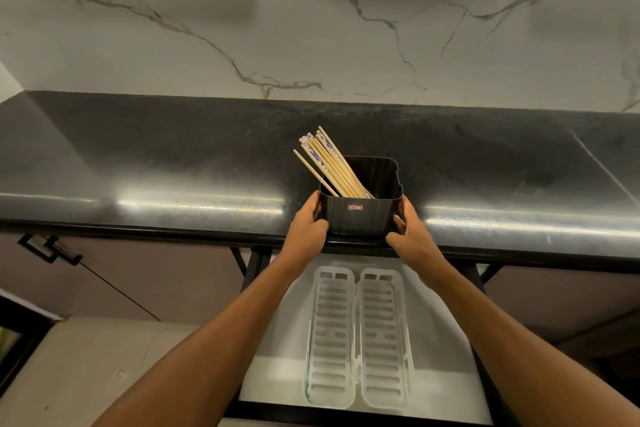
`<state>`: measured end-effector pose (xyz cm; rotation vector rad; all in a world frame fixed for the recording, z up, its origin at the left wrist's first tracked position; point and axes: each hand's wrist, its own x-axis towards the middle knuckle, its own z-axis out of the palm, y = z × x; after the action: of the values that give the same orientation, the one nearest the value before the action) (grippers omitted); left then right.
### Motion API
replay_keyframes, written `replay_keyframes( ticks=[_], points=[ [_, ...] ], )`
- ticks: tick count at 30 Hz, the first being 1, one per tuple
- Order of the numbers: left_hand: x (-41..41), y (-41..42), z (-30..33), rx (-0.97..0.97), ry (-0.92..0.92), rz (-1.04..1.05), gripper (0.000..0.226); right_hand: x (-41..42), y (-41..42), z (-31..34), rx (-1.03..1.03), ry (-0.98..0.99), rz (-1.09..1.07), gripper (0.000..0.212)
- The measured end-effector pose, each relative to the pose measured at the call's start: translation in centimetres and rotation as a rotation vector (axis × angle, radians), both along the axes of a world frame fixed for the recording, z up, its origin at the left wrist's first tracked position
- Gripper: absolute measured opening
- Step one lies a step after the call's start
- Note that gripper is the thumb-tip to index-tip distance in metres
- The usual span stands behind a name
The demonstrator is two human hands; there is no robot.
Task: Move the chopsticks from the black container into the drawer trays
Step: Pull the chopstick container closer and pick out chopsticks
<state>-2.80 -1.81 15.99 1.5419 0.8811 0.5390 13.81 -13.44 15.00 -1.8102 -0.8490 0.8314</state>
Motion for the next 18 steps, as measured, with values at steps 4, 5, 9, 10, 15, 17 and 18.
replay_keyframes(
  ticks=[4,5,9,10,15,17,18],
  points=[
    [0.0,0.0,-0.1,0.003,-0.004,0.0,0.065,0.0,0.0,-0.1,0.007,-0.002,-0.004,0.089],
    [0.0,0.0,-0.1,0.01,-0.008,-0.004,0.065,0.0,0.0,-0.2,0.009,-0.004,-0.003,0.089],
    [0.1,0.3,-0.2,0.016,-0.022,0.004,0.061,0.2,0.0,0.1,0.031,0.013,0.007,0.084],
    [0.1,0.4,-0.2,0.016,-0.026,0.021,0.06,0.3,0.0,0.3,0.03,0.022,-0.004,0.083],
    [0.1,1.7,0.6,0.031,0.018,0.179,0.059,0.0,0.1,2.5,0.054,-0.277,-0.389,0.054],
    [0.2,2.7,1.2,0.039,0.017,0.204,0.055,0.0,0.7,3.7,0.135,-0.436,-0.449,0.04],
    [0.2,3.2,1.5,0.044,0.016,0.206,0.053,0.0,1.2,4.4,0.175,-0.496,-0.432,0.034]
  ],
)
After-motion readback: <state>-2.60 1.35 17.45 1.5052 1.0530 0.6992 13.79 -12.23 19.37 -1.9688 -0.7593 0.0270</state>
